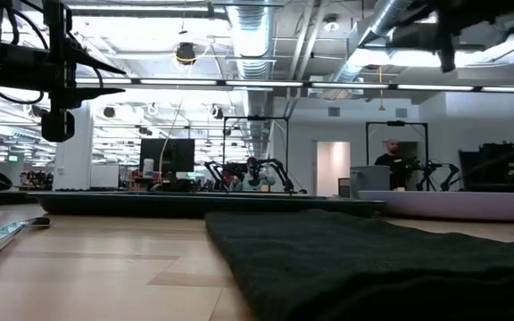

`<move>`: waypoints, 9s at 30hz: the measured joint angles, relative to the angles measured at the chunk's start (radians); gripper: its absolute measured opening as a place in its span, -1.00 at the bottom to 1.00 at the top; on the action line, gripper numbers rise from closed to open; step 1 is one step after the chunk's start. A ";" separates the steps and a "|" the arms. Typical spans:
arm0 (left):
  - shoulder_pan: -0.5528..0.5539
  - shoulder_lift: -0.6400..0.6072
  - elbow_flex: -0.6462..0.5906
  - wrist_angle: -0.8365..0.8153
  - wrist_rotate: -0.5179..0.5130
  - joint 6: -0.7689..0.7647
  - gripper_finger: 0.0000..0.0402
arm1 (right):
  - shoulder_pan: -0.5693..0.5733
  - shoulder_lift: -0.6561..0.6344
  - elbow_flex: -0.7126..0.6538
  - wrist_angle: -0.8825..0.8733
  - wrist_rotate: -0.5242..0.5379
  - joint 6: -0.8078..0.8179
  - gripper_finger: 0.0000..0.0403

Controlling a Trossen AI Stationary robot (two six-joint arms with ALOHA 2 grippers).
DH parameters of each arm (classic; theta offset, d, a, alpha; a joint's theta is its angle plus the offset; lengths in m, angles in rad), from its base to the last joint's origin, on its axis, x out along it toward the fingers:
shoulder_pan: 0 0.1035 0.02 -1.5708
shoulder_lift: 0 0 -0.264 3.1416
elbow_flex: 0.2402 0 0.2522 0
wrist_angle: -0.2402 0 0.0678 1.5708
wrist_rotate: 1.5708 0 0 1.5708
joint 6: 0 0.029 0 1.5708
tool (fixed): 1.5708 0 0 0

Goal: Set up tray
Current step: Put the gray mug on the black tray

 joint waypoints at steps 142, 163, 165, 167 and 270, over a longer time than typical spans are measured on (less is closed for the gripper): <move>0.000 -0.001 0.000 -0.001 0.038 0.080 -0.50 | -0.269 1.202 1.102 -1.106 -0.150 -0.642 -1.00; 0.000 -0.001 0.000 -0.001 0.037 0.083 -0.50 | -0.099 0.842 0.983 -1.110 -0.266 -0.393 -1.00; 0.000 -0.001 0.000 -0.001 0.037 0.083 -0.50 | -0.082 0.759 0.903 -1.052 -0.276 -0.296 -1.00; 0.000 -0.001 0.000 -0.001 0.037 0.084 -0.50 | -0.074 0.685 0.816 -0.996 -0.291 -0.194 -1.00; 0.000 -0.001 0.000 -0.002 0.055 0.079 -0.50 | -0.296 1.409 1.198 -1.044 -0.406 -0.760 -1.00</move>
